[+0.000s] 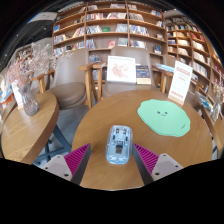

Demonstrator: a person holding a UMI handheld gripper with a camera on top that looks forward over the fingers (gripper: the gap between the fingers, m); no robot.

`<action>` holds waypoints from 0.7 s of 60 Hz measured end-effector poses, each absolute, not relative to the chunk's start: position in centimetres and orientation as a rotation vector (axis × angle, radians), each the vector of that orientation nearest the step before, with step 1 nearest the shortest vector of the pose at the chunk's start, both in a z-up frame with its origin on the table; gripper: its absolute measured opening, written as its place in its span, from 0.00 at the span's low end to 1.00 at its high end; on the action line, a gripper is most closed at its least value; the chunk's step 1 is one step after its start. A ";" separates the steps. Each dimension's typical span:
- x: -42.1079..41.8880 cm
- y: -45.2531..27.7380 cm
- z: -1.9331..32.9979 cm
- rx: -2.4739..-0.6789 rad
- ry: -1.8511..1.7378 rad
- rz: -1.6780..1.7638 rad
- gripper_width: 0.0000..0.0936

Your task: Arrange mouse

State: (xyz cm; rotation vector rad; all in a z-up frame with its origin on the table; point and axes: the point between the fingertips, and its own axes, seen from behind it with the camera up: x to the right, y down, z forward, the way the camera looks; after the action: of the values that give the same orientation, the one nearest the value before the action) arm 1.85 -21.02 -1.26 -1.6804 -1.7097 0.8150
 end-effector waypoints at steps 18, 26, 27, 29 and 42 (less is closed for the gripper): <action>-0.8 -21.5 -1.2 -1.661 -1.728 0.825 0.83; -1.8 -21.4 -1.2 -1.643 -1.727 0.826 0.49; -1.8 -21.4 -1.2 -1.638 -1.737 0.818 0.48; -1.8 -21.5 -1.2 -1.630 -1.759 0.803 0.46; -4.0 -19.0 6.9 -1.613 -1.703 0.988 0.44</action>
State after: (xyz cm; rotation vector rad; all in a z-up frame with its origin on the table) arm -4.04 -19.04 6.94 -1.6128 -1.7033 0.9877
